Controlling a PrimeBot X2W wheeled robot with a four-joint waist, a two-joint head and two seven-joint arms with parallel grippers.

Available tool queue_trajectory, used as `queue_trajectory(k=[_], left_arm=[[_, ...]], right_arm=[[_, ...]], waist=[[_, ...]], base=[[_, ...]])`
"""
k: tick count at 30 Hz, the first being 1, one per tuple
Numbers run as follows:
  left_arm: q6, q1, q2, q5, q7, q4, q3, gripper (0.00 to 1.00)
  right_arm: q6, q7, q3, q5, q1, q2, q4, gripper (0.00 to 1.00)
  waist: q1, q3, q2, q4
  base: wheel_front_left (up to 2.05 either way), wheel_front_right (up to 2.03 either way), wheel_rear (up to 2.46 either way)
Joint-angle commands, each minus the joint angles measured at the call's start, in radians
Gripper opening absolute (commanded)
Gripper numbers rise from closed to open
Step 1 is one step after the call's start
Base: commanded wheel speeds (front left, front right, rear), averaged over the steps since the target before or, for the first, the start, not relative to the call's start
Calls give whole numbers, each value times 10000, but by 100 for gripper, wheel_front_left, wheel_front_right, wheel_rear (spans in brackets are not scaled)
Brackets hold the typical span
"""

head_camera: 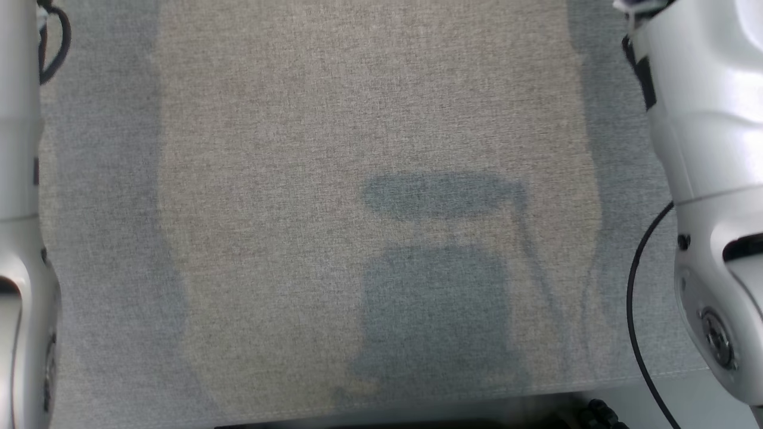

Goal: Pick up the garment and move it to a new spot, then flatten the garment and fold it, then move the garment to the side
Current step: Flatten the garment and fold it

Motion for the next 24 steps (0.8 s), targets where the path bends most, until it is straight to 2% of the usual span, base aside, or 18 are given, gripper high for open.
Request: queue_trajectory(k=[1, 5, 7, 9, 13, 18, 20, 24], left_arm=[[-178, 480, 77, 7, -62, -403, 172, 0], [-484, 1656, 284, -104, -67, -1538, 475, 0], [-611, 2787, 443, -312, -67, -2415, 753, 0], [-629, 3223, 473, -382, -65, -2707, 820, 0], [-637, 5103, 533, -725, -61, -3937, 1122, 0], [-452, 7852, 195, -1056, -62, -5209, 1303, 0], [-350, 8922, -69, -1202, -63, -5707, 1548, 0], [-446, 10822, -665, -1328, -64, -6583, 1963, 0]], right_arm=[[2, -46, 180, 385, 398, -93, -216, 0], [2, -48, 625, 1401, 1356, -350, -765, 0], [2, -47, 930, 2052, 2136, -544, -1367, 0], [2, -47, 978, 2312, 2449, -655, -1591, 0], [2, -42, 1059, 3130, 4003, -987, -2699, 0], [2, -42, 874, 3673, 6314, -1174, -4084, 0], [2, -42, 756, 3653, 7185, -1121, -4650, 0], [2, -43, 297, 3352, 8847, -870, -5623, 0]], waist=[[-2, 428, 101, 177], [-2, 219, 101, 151], [-2, -75, 101, 103], [-2, -207, 101, 122], [-2, -807, 101, 222], [-2, -1647, 101, 391], [-2, -1971, 101, 386], [-2, -2595, 101, 436]], base=[[0, 0, 0], [0, 0, 0], [0, 0, 0], [0, 0, 0], [0, 0, 0], [0, 0, 0], [0, 0, 0], [0, 0, 0]])
